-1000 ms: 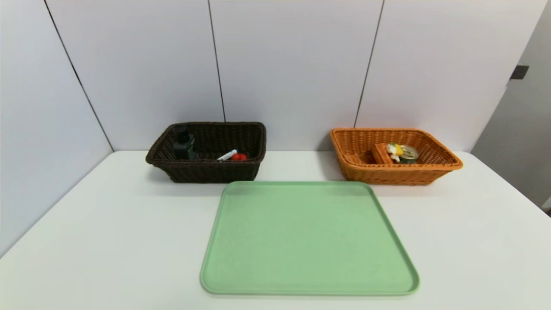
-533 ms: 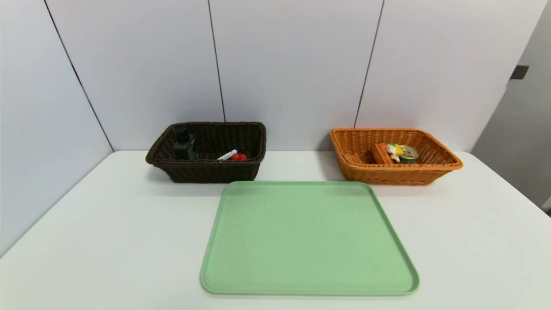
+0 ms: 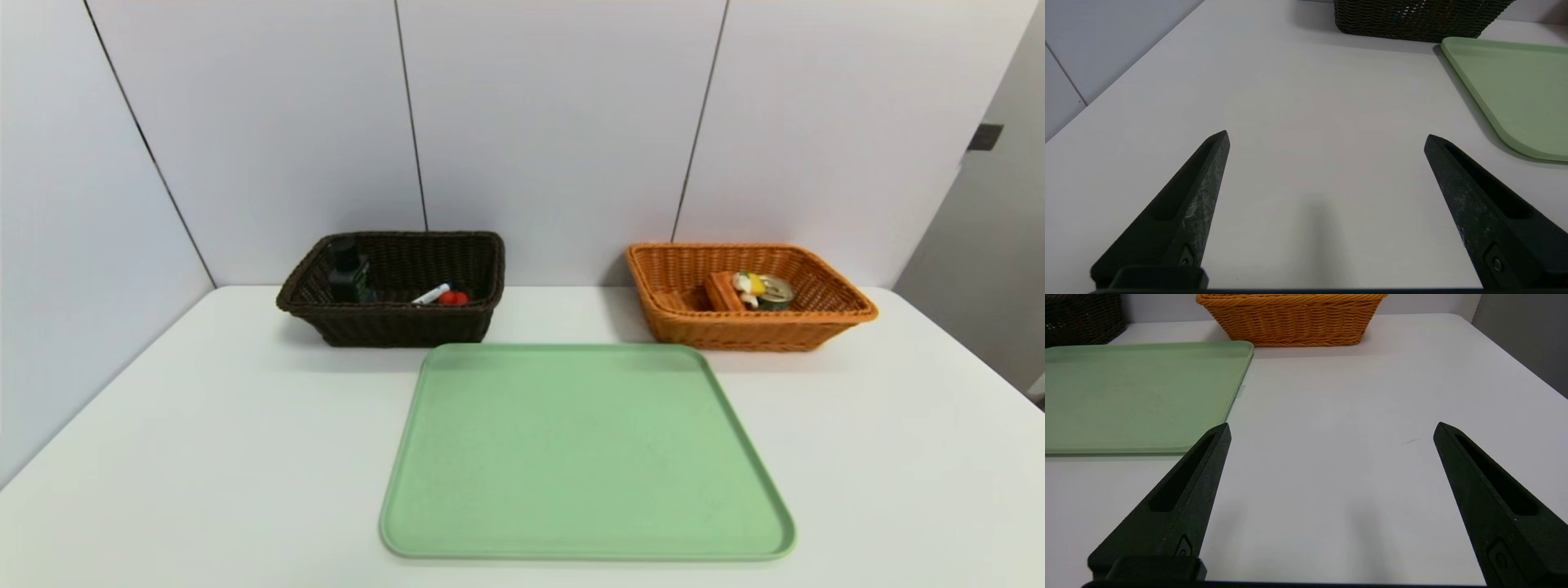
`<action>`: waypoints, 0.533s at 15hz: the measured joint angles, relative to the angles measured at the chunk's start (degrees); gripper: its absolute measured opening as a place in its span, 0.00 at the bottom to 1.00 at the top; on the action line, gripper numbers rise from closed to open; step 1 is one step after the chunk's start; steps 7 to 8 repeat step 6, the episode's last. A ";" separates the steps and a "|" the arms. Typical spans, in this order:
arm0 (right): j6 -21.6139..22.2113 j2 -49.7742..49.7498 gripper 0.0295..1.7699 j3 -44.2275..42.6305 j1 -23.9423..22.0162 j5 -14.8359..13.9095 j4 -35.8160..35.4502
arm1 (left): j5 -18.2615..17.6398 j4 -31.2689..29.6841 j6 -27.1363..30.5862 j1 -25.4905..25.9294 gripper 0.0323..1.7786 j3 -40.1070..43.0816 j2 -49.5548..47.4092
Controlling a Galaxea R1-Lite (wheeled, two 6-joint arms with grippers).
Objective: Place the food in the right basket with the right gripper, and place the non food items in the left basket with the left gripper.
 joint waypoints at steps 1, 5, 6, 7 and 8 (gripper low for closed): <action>0.01 0.00 0.97 0.00 0.00 0.00 0.00 | 0.00 0.00 -0.01 0.00 0.95 0.00 0.00; 0.01 0.00 0.97 0.00 0.00 0.02 0.00 | -0.02 0.00 -0.01 0.00 0.95 0.00 0.00; 0.01 0.00 0.97 0.00 0.00 0.02 0.02 | -0.02 0.00 0.00 -0.02 0.95 0.00 0.00; 0.01 0.00 0.97 0.00 0.00 0.02 0.02 | -0.02 0.00 0.00 -0.02 0.95 0.00 0.00; 0.01 0.00 0.97 0.00 0.00 0.02 0.02 | -0.02 0.00 0.00 -0.02 0.95 0.00 0.00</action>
